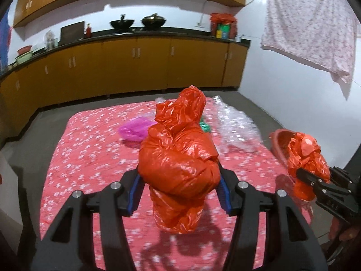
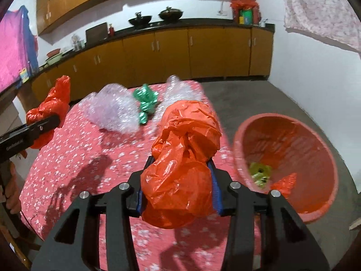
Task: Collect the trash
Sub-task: 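Carry both red bags over the orange basket and open both tools to drop them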
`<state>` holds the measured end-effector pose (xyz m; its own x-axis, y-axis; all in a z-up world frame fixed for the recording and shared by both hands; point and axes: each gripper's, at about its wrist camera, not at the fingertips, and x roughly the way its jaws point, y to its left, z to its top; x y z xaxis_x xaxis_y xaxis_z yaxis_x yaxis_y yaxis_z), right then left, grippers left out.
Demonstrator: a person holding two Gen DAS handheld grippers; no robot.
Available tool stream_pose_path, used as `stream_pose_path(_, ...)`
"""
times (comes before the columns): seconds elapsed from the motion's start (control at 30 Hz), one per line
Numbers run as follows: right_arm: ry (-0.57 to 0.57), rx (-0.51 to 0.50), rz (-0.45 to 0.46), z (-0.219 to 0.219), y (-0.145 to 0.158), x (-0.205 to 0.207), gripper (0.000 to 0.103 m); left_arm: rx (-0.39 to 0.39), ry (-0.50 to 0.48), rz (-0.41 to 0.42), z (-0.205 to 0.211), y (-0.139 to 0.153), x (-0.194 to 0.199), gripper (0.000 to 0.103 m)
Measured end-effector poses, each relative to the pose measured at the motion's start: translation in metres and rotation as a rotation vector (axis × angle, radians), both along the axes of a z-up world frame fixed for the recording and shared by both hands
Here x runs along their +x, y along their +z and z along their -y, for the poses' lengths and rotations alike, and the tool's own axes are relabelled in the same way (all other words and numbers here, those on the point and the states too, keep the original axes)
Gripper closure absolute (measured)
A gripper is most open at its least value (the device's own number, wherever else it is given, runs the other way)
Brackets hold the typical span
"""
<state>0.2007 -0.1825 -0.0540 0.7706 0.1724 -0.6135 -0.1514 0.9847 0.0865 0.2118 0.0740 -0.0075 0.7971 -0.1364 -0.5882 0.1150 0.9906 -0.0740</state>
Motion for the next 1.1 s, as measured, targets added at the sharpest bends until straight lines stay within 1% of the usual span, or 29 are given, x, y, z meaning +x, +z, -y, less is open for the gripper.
stream_pose_path(0.27,-0.098,-0.045,0.059,0.042,0.012,-0.014,0.058,0.002,-0.103,0.02,0.055,0.006,-0.005,0.049)
stream_pose_path(0.37,-0.142,-0.068,0.086,0.059,0.017,-0.018,0.058,-0.008,-0.145,0.021,0.075,0.007,-0.005,0.049)
stream_pose_path(0.5,-0.196,-0.064,0.109,0.08,0.023,-0.021,0.058,-0.03,-0.194,0.018,0.102,0.008,-0.004,0.049)
stream_pose_path(0.73,-0.262,-0.059,0.115,0.107,0.023,-0.021,0.058,-0.07,-0.278,0.006,0.147,0.006,0.003,0.049)
stream_pose_path(0.87,-0.291,-0.055,0.113,0.122,0.02,-0.02,0.058,-0.093,-0.31,0.0,0.167,0.005,0.007,0.049)
stream_pose_path(1.1,-0.325,-0.041,0.105,0.14,0.014,-0.017,0.058,-0.102,-0.356,-0.021,0.198,-0.002,0.019,0.049)
